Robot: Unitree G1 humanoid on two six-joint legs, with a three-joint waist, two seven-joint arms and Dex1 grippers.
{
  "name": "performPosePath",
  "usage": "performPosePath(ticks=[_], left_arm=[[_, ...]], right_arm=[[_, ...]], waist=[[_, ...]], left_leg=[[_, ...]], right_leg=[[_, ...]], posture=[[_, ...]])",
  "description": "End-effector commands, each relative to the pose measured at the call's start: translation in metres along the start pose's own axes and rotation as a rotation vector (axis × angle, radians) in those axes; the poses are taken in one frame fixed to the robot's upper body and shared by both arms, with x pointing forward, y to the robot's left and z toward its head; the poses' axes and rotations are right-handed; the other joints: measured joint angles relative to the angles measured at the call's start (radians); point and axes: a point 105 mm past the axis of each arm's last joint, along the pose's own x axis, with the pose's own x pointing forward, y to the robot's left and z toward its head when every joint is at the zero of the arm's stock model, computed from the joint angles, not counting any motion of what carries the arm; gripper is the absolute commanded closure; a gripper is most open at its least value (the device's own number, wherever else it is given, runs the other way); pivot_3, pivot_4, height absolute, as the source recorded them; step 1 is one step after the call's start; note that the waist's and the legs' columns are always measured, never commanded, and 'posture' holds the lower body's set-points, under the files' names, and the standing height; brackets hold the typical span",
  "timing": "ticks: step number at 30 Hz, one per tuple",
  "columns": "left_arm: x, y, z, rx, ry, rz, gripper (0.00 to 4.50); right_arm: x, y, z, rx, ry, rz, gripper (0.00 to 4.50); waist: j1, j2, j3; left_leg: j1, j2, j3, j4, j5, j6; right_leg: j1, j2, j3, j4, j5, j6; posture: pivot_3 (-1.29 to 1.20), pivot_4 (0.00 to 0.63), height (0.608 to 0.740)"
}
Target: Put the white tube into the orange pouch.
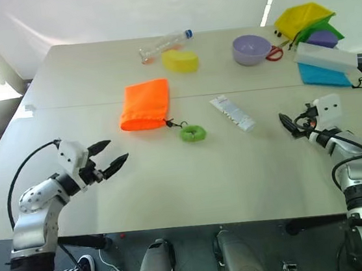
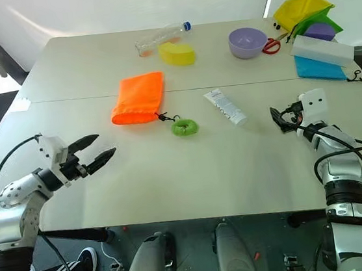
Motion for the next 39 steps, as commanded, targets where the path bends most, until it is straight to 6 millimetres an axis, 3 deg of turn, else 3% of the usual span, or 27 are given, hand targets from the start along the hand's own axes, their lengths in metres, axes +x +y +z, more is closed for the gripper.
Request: performPosePath(ticks=[1,5,9,16,25,28,32,34,39], left_arm=[[0.010,0.013,0.009,0.103,-0.024,0.061,0.84],[0.032,0.020,0.012,0.190,-0.033,0.099,0.84],[0.055,0.031,0.015,0.285,-0.022,0.157,0.84],[0.079,0.042,0.006,0.365,0.042,0.206,0.84],[0.096,0.042,-0.003,0.332,0.065,0.189,0.84],[0.099,0.040,-0.003,0.328,0.060,0.176,1.65],[0.099,0.041,-0.008,0.337,0.080,0.187,3.69],[0.099,0.041,-0.009,0.333,0.083,0.186,4.42],[0.096,0.032,-0.014,0.307,0.097,0.123,4.42]], right_arm=[[-0.005,0.024,0.033,0.007,-0.141,0.163,0.07],[-0.029,0.089,0.059,0.004,-0.253,0.542,0.07],[-0.042,0.132,0.050,-0.136,-0.188,0.718,0.07],[-0.046,0.154,0.045,-0.151,-0.195,0.753,0.07],[-0.038,0.147,0.053,-0.154,-0.226,0.681,0.07],[-0.036,0.143,0.052,-0.163,-0.225,0.655,0.00],[-0.036,0.141,0.051,-0.170,-0.225,0.642,0.00],[-0.035,0.139,0.052,-0.164,-0.230,0.630,0.00],[-0.034,0.133,0.051,-0.180,-0.226,0.606,0.00]], waist=[[0.001,0.000,0.000],[0.003,0.000,0.000],[0.004,0.000,0.000],[0.004,-0.001,0.000],[0.005,-0.001,0.000],[0.004,-0.001,0.000],[0.004,-0.001,0.000],[0.004,-0.001,0.000],[0.005,-0.001,0.000]], left_leg=[[0.000,0.000,0.000,0.000,0.000,0.000],[0.000,0.000,0.000,0.000,0.000,0.000],[0.000,0.000,-0.001,0.001,0.000,0.000],[0.000,-0.001,0.000,0.001,0.000,0.000],[0.000,-0.001,0.000,0.001,0.000,0.000],[0.000,-0.001,0.000,0.001,0.000,0.000],[0.000,-0.001,0.000,0.001,0.000,0.000],[0.000,-0.001,0.000,0.001,0.000,0.000],[0.000,-0.001,0.000,0.001,0.000,0.000]], right_leg=[[0.000,0.000,0.000,0.000,0.000,0.000],[0.000,0.002,0.000,0.000,0.001,0.001],[0.000,0.002,-0.001,0.000,0.002,0.003],[0.000,0.002,0.000,0.000,0.002,0.003],[0.000,0.002,-0.001,0.000,0.003,0.004],[-0.001,0.002,-0.001,0.000,0.003,0.004],[0.000,0.002,-0.001,0.000,0.003,0.005],[0.000,0.002,-0.001,0.001,0.003,0.005],[0.000,0.002,-0.001,0.000,0.003,0.005]], posture=[[0.00,0.150,0.740],[0.00,0.150,0.740],[0.00,0.150,0.740],[0.00,0.150,0.740],[0.00,0.150,0.740],[0.00,0.150,0.740],[0.00,0.150,0.740],[0.00,0.150,0.740],[0.00,0.150,0.740]])
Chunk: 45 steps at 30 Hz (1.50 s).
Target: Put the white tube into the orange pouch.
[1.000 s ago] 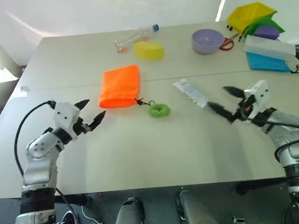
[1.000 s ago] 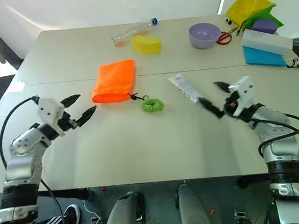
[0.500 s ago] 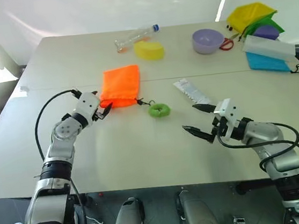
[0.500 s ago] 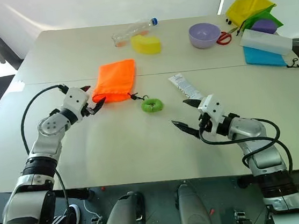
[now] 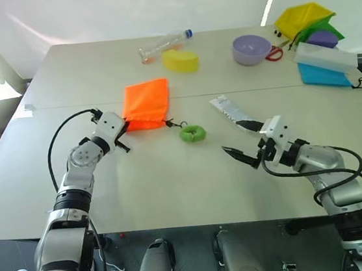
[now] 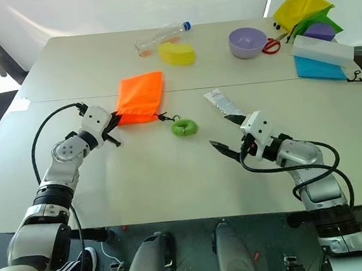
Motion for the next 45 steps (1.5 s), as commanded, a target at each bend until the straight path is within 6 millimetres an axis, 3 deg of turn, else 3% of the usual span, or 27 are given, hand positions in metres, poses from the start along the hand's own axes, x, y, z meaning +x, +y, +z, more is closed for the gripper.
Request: performPosePath(ticks=[1,14,21,28,30,45], left_arm=[[-0.003,-0.002,0.010,0.007,-0.034,-0.045,4.42],[-0.043,-0.024,0.023,0.016,0.015,-0.213,4.42],[-0.037,-0.034,0.036,-0.014,-0.022,-0.180,4.42],[-0.029,-0.032,0.042,0.001,-0.064,-0.134,4.42],[-0.025,-0.032,0.045,0.014,-0.077,-0.124,4.42],[-0.018,-0.036,0.051,0.033,-0.102,-0.134,4.42]], right_arm=[[-0.005,-0.011,0.010,-0.050,-0.026,-0.041,0.00],[-0.006,-0.020,0.003,-0.095,0.008,-0.071,0.00],[-0.004,-0.036,-0.007,-0.116,0.076,-0.157,0.00],[-0.003,-0.067,-0.001,0.023,0.093,-0.338,0.00],[-0.003,-0.070,-0.010,0.058,0.159,-0.366,0.00],[0.006,-0.065,-0.018,0.254,0.255,-0.341,0.00]], waist=[[0.000,0.000,0.000],[-0.001,0.000,0.000],[-0.001,0.000,0.000],[-0.002,0.000,0.000],[0.000,0.000,0.000],[-0.003,0.000,0.000]], left_leg=[[0.000,0.000,0.000,0.000,0.000,0.000],[0.000,0.001,0.000,0.000,0.000,0.000],[0.000,0.001,0.001,0.001,0.000,0.000],[0.000,0.001,0.001,0.000,0.000,0.000],[0.000,0.001,0.001,0.000,0.000,0.000],[0.000,0.001,0.001,0.000,0.000,0.000]], right_leg=[[0.000,0.000,0.000,0.000,0.000,0.000],[0.000,-0.001,0.000,0.001,-0.002,-0.004],[0.000,-0.001,0.001,0.001,-0.002,-0.004],[-0.001,0.000,0.001,0.002,-0.002,-0.004],[-0.001,0.000,0.001,0.002,-0.002,-0.004],[-0.001,0.000,0.001,0.002,0.000,-0.001]], posture=[[0.00,0.150,0.740],[0.00,0.150,0.740],[0.00,0.150,0.740],[0.00,0.150,0.740],[0.00,0.150,0.740],[0.00,0.150,0.740]])
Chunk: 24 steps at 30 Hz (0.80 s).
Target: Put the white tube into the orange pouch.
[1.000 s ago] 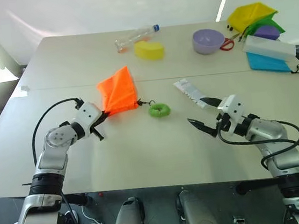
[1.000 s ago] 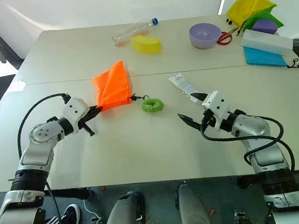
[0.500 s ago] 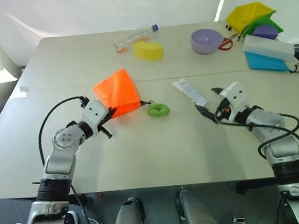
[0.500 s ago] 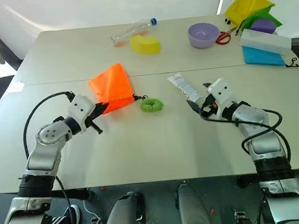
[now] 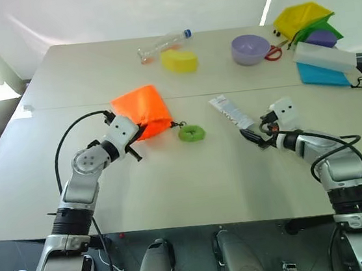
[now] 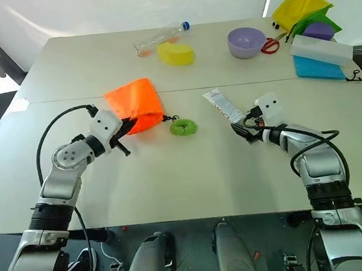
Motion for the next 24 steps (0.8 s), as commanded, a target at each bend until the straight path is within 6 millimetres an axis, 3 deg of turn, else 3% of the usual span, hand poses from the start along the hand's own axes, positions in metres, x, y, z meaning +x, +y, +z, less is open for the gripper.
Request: performPosePath(ticks=[1,2,5,9,12,14,15,16,23,24], left_arm=[[-0.001,0.003,0.010,0.028,-0.032,0.010,4.42],[-0.001,0.002,0.010,0.027,-0.032,0.009,4.42],[-0.001,0.001,0.009,0.026,-0.031,0.006,4.50],[-0.001,0.001,0.010,0.026,-0.031,0.006,4.50],[-0.002,0.003,0.010,0.028,-0.030,0.010,4.50],[-0.002,0.003,0.010,0.028,-0.030,0.011,4.50],[-0.002,0.004,0.010,0.028,-0.030,0.011,4.50],[-0.002,0.004,0.010,0.029,-0.029,0.011,4.50],[-0.002,0.004,0.007,0.027,-0.025,0.006,4.50],[-0.002,0.003,0.007,0.024,-0.025,0.005,4.50]], right_arm=[[0.002,0.005,0.018,-0.001,-0.062,0.011,0.00],[0.003,0.005,0.018,0.008,-0.063,0.012,0.00],[0.005,0.007,0.019,0.030,-0.069,0.029,0.82],[0.009,0.011,0.014,0.055,-0.053,0.051,2.69],[0.009,0.010,0.012,0.035,-0.040,0.047,2.96],[0.008,0.009,0.011,0.029,-0.034,0.047,3.63],[0.007,0.009,0.011,0.024,-0.035,0.050,4.29],[0.006,0.009,0.013,0.029,-0.042,0.050,4.45],[0.001,0.015,0.023,-0.013,-0.077,0.102,4.45],[0.001,0.013,0.024,-0.013,-0.084,0.082,3.93]], waist=[[0.000,0.000,0.000],[0.000,0.000,0.000],[0.000,0.000,0.000],[0.000,0.000,0.000],[-0.006,0.000,0.000],[-0.004,-0.001,-0.001],[-0.003,-0.001,-0.001],[-0.002,-0.001,-0.001],[0.000,-0.001,-0.001],[0.000,-0.001,-0.001]], left_leg=[[0.000,0.000,0.000,0.000,0.000,0.000],[0.000,0.000,0.000,0.000,0.000,0.000],[0.000,0.000,0.000,0.000,0.000,0.000],[0.000,0.000,0.000,0.000,0.000,0.000],[0.000,0.000,0.000,0.000,0.000,0.000],[0.001,0.000,0.000,0.000,0.000,0.000],[0.001,0.000,0.000,0.000,0.000,0.000],[0.001,0.000,0.000,0.000,0.000,0.000],[0.000,0.001,0.000,0.001,0.000,0.000],[0.000,0.000,0.000,0.000,0.000,0.000]], right_leg=[[0.000,0.000,0.000,0.000,0.000,0.000],[0.000,0.000,0.000,0.000,0.000,0.000],[0.000,0.000,0.000,0.000,0.000,0.001],[0.000,0.000,0.000,0.000,0.000,0.001],[0.000,0.000,0.000,0.000,0.000,0.000],[0.001,0.000,0.000,0.000,0.000,0.000],[0.001,0.001,0.000,0.000,0.000,-0.001],[0.001,0.001,0.000,0.000,0.000,-0.002],[0.001,0.001,0.000,-0.001,0.001,-0.001],[0.001,0.001,0.000,-0.001,0.001,0.000]], posture=[[0.00,0.150,0.740],[0.00,0.150,0.740],[0.00,0.150,0.740],[0.00,0.150,0.740],[0.00,0.150,0.740],[0.00,0.150,0.740],[0.00,0.150,0.740],[0.00,0.150,0.740],[0.00,0.150,0.740],[0.00,0.150,0.740]])
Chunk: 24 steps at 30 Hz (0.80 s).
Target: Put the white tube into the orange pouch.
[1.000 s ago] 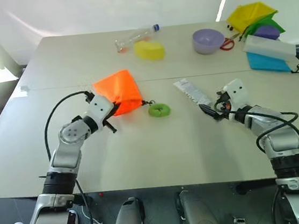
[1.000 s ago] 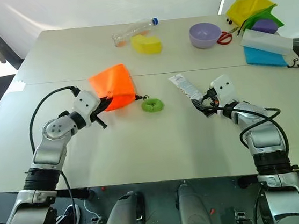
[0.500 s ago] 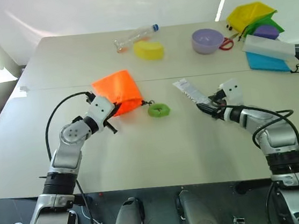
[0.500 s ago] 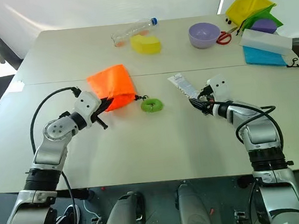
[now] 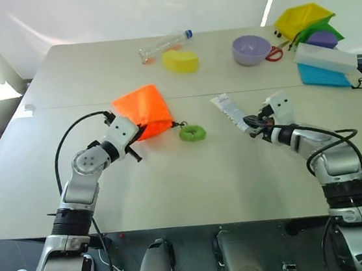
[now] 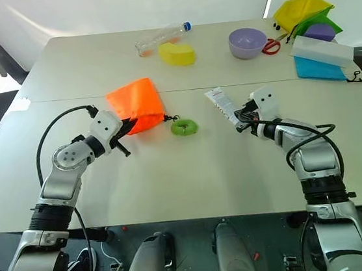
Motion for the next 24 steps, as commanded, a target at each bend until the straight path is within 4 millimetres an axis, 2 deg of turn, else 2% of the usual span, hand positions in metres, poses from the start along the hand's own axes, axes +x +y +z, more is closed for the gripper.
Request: performPosePath(ticks=[1,6,9,15,24], left_arm=[[-0.001,0.004,0.008,0.023,-0.030,0.005,4.50],[-0.001,0.004,0.007,0.021,-0.028,0.003,4.50],[-0.001,0.003,0.006,0.020,-0.028,-0.001,4.50],[0.000,0.000,0.006,0.017,-0.031,-0.005,4.50],[-0.001,-0.002,0.005,0.011,-0.029,-0.008,4.50]], right_arm=[[-0.004,0.001,0.008,-0.013,-0.028,0.003,3.60],[-0.005,-0.005,0.010,-0.062,0.017,-0.054,1.05],[-0.005,-0.012,0.013,-0.053,0.074,-0.102,1.05],[-0.003,-0.005,0.010,-0.019,0.176,-0.072,1.05],[0.002,-0.004,0.007,-0.033,0.196,-0.045,1.05]], waist=[[0.000,0.000,0.000],[0.000,0.000,0.000],[-0.001,0.000,0.000],[0.000,0.000,0.000],[0.000,0.000,0.000]], left_leg=[[0.000,0.000,0.000,0.000,0.000,0.000],[0.000,0.000,0.000,0.000,0.000,0.000],[0.000,0.000,0.000,0.000,0.000,0.000],[-0.001,0.000,0.000,-0.001,0.000,0.000],[-0.002,0.000,0.001,-0.001,0.000,0.000]], right_leg=[[0.000,0.000,0.000,0.000,0.000,0.000],[0.000,0.000,0.000,0.000,0.000,-0.001],[-0.001,0.000,0.000,0.000,-0.001,-0.002],[-0.002,0.000,0.000,0.001,-0.001,-0.002],[-0.003,0.000,0.000,0.000,0.000,-0.001]], posture=[[0.00,0.150,0.740],[0.00,0.150,0.740],[0.00,0.150,0.740],[0.00,0.150,0.740],[0.00,0.150,0.740]])
